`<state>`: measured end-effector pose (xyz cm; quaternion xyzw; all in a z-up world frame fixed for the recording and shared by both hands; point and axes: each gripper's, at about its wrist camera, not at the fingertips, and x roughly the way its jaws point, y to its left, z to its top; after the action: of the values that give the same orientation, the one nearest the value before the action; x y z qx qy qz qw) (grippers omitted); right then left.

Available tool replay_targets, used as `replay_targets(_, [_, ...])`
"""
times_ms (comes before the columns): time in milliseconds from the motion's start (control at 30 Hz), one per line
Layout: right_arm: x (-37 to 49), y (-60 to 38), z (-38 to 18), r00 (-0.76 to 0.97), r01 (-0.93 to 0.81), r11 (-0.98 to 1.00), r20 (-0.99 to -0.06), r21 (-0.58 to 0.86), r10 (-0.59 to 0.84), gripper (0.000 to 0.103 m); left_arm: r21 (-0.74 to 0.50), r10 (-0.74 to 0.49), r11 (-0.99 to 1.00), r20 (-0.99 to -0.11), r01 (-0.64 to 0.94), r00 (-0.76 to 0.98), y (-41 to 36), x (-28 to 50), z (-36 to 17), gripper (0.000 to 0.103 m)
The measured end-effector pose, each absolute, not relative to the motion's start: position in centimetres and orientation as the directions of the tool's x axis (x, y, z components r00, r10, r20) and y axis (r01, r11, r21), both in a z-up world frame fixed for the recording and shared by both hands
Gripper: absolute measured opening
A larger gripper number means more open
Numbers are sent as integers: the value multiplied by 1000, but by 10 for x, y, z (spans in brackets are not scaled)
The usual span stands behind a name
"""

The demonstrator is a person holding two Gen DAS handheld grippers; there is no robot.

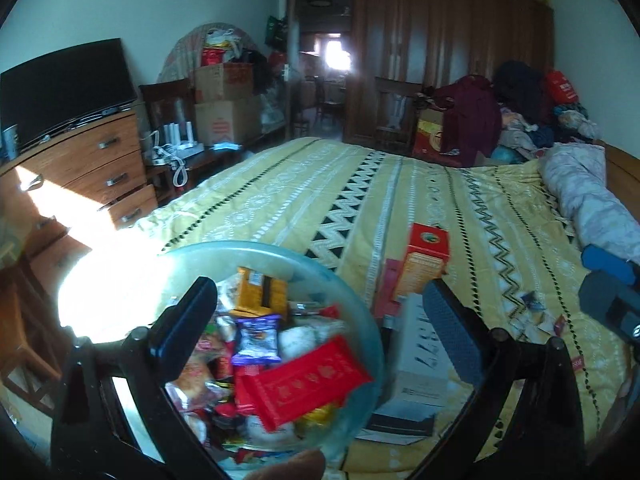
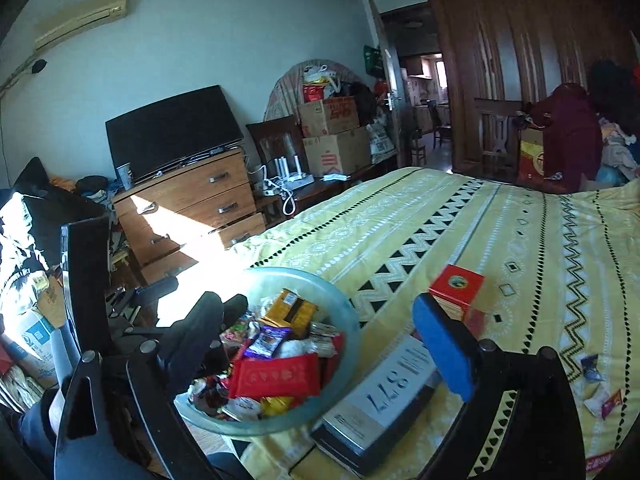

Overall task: Organize snacks
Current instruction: 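Move both open tools back over the packets on the bedspread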

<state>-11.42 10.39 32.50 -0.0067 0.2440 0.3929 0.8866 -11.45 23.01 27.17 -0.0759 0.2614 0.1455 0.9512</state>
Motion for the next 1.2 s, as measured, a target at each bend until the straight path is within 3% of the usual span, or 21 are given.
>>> replay_targets(167, [-114, -23, 275, 670, -511, 838, -521, 193, 528, 98, -93, -29, 995, -520, -23, 854, 154, -103, 263, 103])
replay_targets(267, [-113, -110, 248, 716, -349, 910, -563, 223, 412, 98, -113, -205, 979, -589, 171, 782, 99, -84, 240, 103])
replay_targets(367, [-117, -181, 225, 723, -215, 933, -595, 288, 350, 98, -139, -287, 954, -673, 264, 682, 53, -58, 202, 103])
replay_targets(433, [-123, -213, 209, 715, -170, 938, -617, 303, 328, 98, -169, -321, 941, -728, 295, 606, 30, -37, 169, 100])
replay_targets(500, [-124, -227, 200, 703, -152, 938, -633, 312, 324, 98, -163, -332, 926, -780, 340, 531, 5, -21, 135, 85])
replay_targets(600, [-121, -239, 185, 682, -138, 937, -655, 321, 324, 98, -114, -332, 889, -829, 444, 451, -28, -4, 96, 80])
replay_targets(933, [-101, -280, 128, 639, -80, 903, -674, 421, 371, 98, -45, -363, 781, -845, 623, 394, -84, 49, 45, 80])
replay_targets(1133, [-100, -287, 121, 633, -67, 893, -673, 445, 383, 98, -192, -433, 738, -870, 647, 236, -89, 30, 34, 78])
replay_targets(1167, [-100, -288, 123, 639, -71, 892, -666, 447, 385, 98, -226, -455, 714, -870, 663, 193, -89, 20, 36, 76])
replay_targets(1200, [-100, -287, 123, 642, -71, 892, -664, 446, 383, 98, -269, -484, 690, -862, 672, 152, -88, 11, 40, 67])
